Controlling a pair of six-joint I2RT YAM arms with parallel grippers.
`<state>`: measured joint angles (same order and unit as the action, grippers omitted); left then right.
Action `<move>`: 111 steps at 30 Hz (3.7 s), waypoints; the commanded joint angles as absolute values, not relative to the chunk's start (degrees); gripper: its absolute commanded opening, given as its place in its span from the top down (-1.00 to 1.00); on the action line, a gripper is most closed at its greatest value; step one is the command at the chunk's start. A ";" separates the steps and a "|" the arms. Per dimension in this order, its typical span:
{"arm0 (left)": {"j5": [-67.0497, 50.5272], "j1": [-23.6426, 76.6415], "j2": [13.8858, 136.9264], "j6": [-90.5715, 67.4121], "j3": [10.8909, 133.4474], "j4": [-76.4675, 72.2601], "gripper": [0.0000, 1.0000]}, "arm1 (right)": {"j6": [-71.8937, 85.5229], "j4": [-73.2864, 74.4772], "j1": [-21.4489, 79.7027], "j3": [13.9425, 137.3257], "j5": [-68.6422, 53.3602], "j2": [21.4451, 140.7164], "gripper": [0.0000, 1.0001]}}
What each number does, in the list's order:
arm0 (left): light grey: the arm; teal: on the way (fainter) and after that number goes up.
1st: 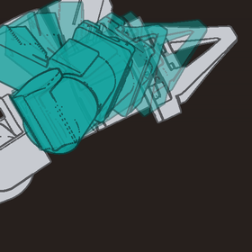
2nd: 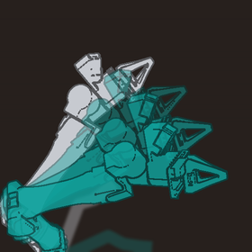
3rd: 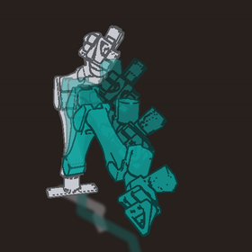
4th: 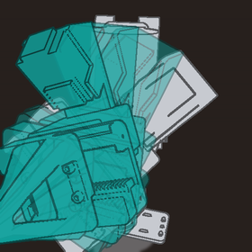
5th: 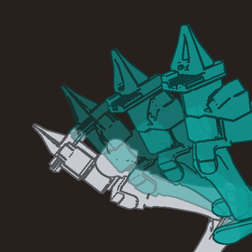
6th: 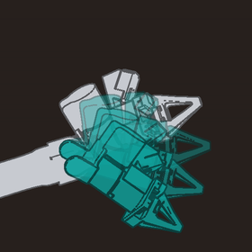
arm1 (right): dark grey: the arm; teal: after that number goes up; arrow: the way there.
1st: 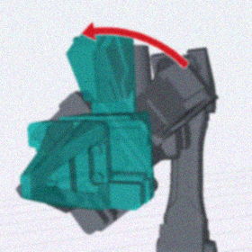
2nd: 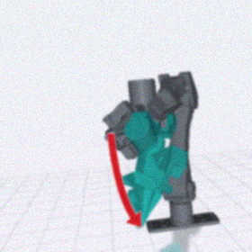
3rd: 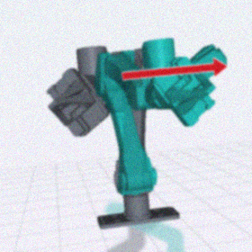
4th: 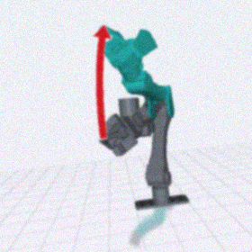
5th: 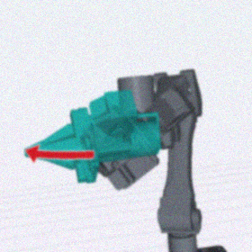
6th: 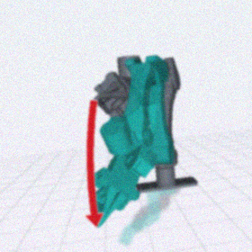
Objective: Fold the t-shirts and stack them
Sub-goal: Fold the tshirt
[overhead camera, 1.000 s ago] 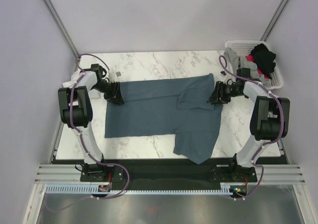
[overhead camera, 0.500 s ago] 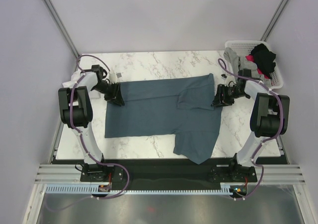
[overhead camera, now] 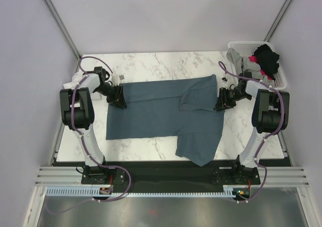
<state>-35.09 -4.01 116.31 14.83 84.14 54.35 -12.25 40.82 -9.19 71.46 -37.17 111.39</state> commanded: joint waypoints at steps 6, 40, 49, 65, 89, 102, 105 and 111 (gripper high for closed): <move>-36.47 -3.52 113.64 13.71 83.94 54.14 0.28 | -14.68 40.96 -9.40 73.65 -39.29 109.95 0.27; -36.47 -3.25 113.12 13.71 83.67 54.14 0.28 | -15.20 58.36 -9.32 81.48 -48.60 112.15 0.99; -36.47 -3.25 113.12 13.71 84.37 54.14 0.28 | -15.73 55.02 -9.32 80.16 -42.55 111.02 0.42; -31.38 -3.43 121.99 14.33 99.14 54.41 0.29 | -6.06 40.25 -8.70 97.18 -36.56 118.73 0.18; -17.58 -2.82 138.25 15.99 115.57 54.40 0.30 | -6.33 38.76 -3.60 114.16 -18.12 139.21 0.19; -12.39 -0.62 144.84 16.79 125.32 53.17 0.30 | -7.21 37.44 -2.64 124.36 -15.03 146.42 0.19; -11.69 -0.70 145.37 17.31 127.08 52.74 0.30 | -7.21 37.18 -2.46 124.80 -15.03 146.69 0.19; -13.26 2.19 135.47 16.00 122.55 53.79 0.31 | -7.64 37.88 -2.55 121.91 -17.92 139.41 0.20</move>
